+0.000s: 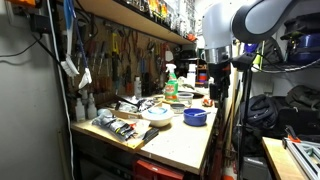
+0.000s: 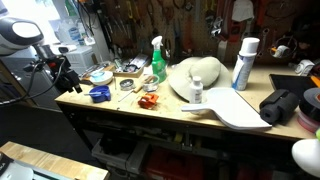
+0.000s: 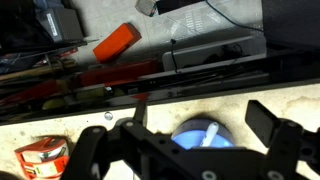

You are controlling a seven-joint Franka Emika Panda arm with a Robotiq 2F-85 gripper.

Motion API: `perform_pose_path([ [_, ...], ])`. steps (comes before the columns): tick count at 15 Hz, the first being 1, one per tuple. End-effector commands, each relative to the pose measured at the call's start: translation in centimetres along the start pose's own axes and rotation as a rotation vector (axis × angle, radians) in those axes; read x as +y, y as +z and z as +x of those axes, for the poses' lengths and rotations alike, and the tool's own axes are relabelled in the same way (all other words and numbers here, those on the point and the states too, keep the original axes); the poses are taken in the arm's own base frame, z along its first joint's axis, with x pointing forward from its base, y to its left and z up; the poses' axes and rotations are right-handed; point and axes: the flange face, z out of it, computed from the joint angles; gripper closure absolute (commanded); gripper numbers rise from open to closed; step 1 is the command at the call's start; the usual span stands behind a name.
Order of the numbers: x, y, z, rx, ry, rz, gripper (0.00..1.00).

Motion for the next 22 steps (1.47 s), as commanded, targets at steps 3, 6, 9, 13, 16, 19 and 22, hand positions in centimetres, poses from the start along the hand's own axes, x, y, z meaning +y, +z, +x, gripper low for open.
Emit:
perform_pose_path([
  [3,-0.5,1.1,1.8,0.098,0.252,-0.021,0.0],
  [6,-0.6,2.7,2.3,0.109,0.385,-0.041,0.0],
  [9,-0.9,4.7,2.4,0.021,0.388,-0.026,0.0],
  [13,-1.0,6.5,2.9,-0.078,0.349,0.098,0.0],
  [16,0.0,6.4,3.6,-0.093,0.282,0.259,0.0],
  [19,0.4,6.1,3.7,-0.101,0.266,0.275,0.0],
  [22,0.7,5.9,4.0,-0.095,0.261,0.286,0.0],
])
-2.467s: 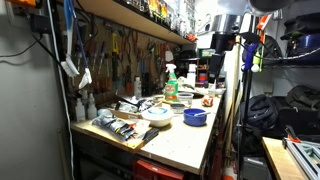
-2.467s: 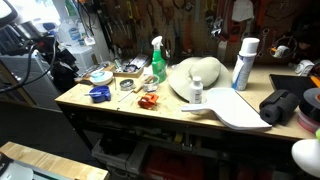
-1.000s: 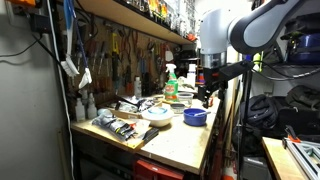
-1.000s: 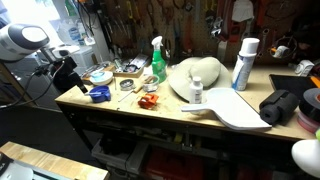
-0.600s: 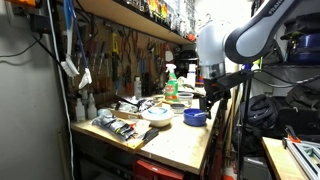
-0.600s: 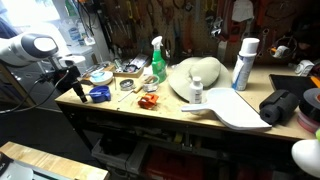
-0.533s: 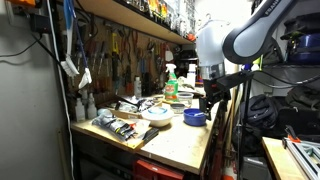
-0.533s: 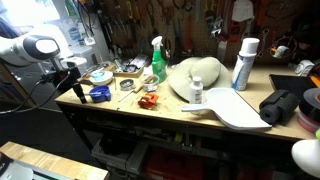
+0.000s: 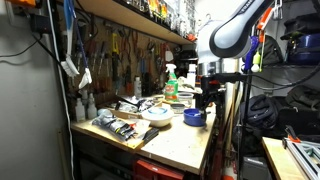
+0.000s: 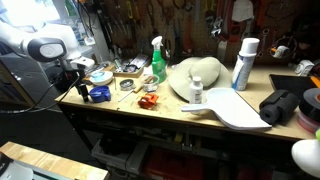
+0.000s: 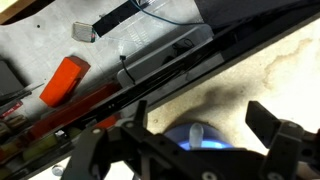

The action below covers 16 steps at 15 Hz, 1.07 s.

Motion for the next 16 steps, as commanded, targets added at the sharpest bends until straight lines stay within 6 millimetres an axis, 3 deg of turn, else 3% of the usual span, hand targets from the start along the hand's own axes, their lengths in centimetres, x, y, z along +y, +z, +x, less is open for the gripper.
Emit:
perform_pose_path([
  [1,-0.1,0.0,0.0,-0.001,0.0,-0.001,0.0],
  [4,-0.2,0.1,0.5,0.012,0.012,0.01,0.0],
  [8,0.0,0.3,1.3,0.016,0.026,0.004,0.42],
  [15,0.1,-0.3,2.2,0.022,0.041,0.026,0.96],
  [16,0.0,-0.7,2.4,0.026,0.037,0.029,0.98],
])
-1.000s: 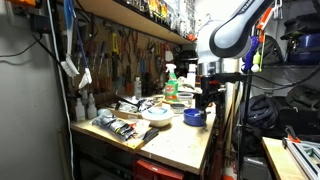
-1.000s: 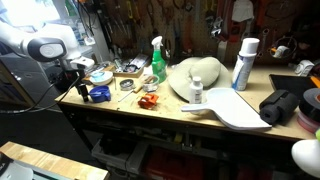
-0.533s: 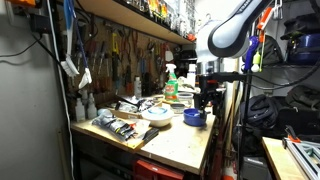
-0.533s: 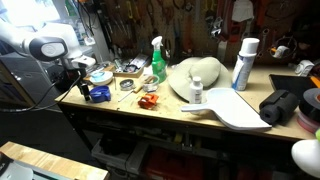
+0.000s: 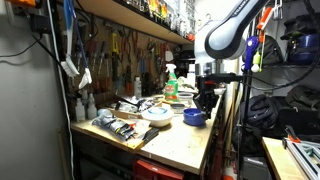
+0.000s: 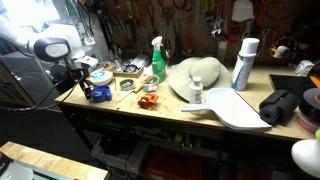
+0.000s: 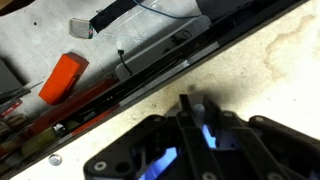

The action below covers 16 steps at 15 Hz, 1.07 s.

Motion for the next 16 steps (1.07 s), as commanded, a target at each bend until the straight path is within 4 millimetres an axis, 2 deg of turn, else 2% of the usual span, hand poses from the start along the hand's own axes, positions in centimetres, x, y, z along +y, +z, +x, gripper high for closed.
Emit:
perform_pose_path([
  [1,0.1,-0.9,0.7,0.013,0.006,0.023,1.0],
  [2,0.1,-1.4,0.8,0.009,-0.007,0.033,0.95],
  [6,1.5,-4.5,2.0,0.014,0.017,0.129,0.95],
  [12,6.7,-9.5,5.6,0.206,0.251,0.152,0.95],
  [14,7.5,-9.8,6.2,0.246,0.323,0.137,0.95],
  [15,7.0,-9.7,6.2,0.219,0.266,0.155,0.96],
  [16,7.3,-9.9,6.3,0.225,0.276,0.153,0.87],
])
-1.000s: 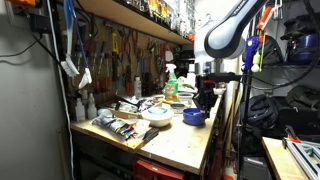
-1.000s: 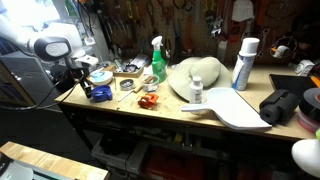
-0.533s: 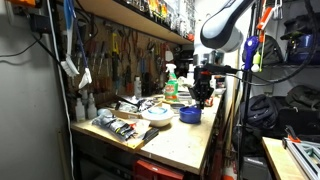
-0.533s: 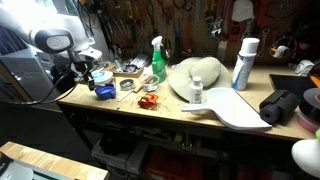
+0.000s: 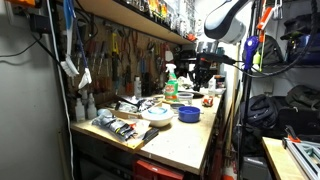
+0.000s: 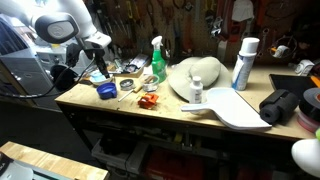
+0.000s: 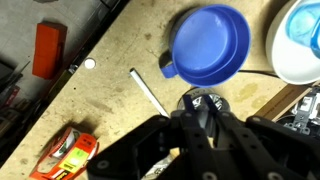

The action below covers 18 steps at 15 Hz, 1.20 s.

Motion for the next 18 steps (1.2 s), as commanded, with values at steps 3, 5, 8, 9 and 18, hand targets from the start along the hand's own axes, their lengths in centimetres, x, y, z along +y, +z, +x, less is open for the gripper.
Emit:
perform_pose_path([
  [3,-0.1,1.4,1.2,-0.018,0.066,-0.038,0.96],
  [5,0.3,2.3,3.2,-0.046,0.113,-0.103,0.96],
  [8,-0.5,2.6,5.9,-0.102,0.163,-0.088,0.96],
  [9,-0.9,2.6,7.0,-0.128,0.177,-0.066,0.96],
  [18,-0.2,4.1,13.8,-0.189,0.431,-0.086,0.97],
])
